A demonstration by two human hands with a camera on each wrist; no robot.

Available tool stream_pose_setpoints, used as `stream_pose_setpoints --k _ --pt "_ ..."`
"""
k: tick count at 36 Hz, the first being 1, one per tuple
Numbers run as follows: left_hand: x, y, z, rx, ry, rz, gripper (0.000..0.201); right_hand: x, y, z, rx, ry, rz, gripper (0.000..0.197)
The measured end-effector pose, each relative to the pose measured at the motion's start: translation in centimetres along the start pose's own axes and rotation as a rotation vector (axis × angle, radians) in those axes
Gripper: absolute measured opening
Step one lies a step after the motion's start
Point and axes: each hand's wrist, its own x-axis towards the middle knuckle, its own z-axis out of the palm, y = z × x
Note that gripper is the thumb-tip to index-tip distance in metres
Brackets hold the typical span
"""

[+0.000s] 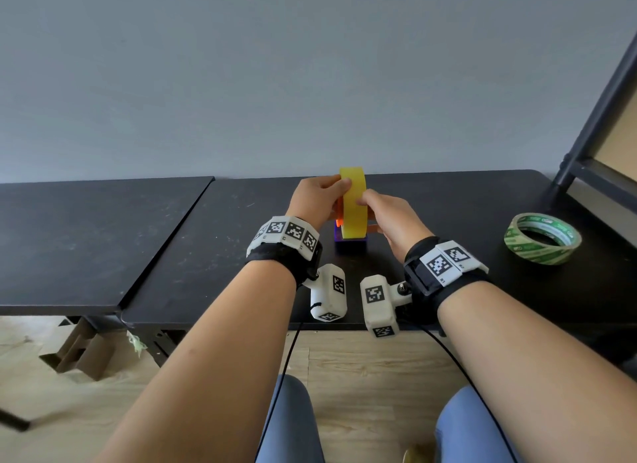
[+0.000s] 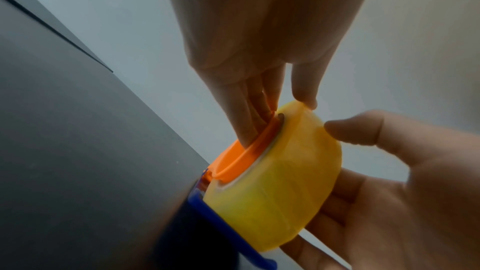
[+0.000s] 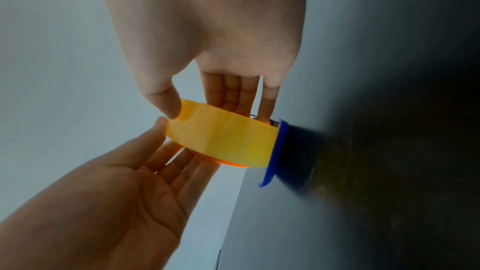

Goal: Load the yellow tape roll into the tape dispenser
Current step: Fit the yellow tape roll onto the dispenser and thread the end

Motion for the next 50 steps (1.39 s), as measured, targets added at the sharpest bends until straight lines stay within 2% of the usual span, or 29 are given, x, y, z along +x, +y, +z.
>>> stream_pose_setpoints --k 6,13,18,23,31,34,37,41,43,47,50 --pt "-0.4 0.2 0.0 0.021 0.001 0.000 0.017 -0.3 -0.5 0.2 0.022 0.015 0.001 0.032" --pt "-0.6 0.4 0.0 0.040 0.011 -0.008 0.018 -0.2 -0.5 0.2 -0.047 0.018 0.014 0.017" --pt "-0.7 0.5 0.0 0.047 0.019 -0.013 0.019 -0.2 -0.4 0.2 -0.082 0.009 0.011 0.015" --pt "-0.6 0.5 0.1 0.049 0.020 -0.010 0.018 -0.7 -0.8 0.4 -0.013 0.023 0.017 0.035" --pt "-0.2 0.0 0.3 0.063 0.041 0.020 0.023 -0.3 -0.6 0.2 -0.046 0.043 0.024 0.026" --pt "0.0 -0.2 0.4 0.085 0.052 0.026 0.023 0.0 -0.2 0.0 -0.030 0.042 0.014 0.033" --pt "0.3 -0.6 0.3 0.096 0.043 0.030 0.035 -0.3 -0.4 0.0 -0.030 0.037 0.019 0.043" --pt "0.1 -0.6 0.1 0.037 0.019 -0.002 0.037 -0.6 -0.4 0.1 -0.054 0.034 0.021 0.046" --pt "0.2 -0.8 -0.1 0.004 0.001 -0.030 0.041 -0.7 -0.4 0.1 -0.057 0.035 0.028 0.042" --pt "0.1 -1.0 -0.5 -0.130 -0.099 -0.094 0.047 -0.9 -0.5 0.2 -0.056 0.030 0.040 0.013" --pt "-0.2 -1.3 -0.5 -0.158 -0.118 -0.084 0.053 -1.0 -0.4 0.1 -0.048 0.020 0.025 0.011"
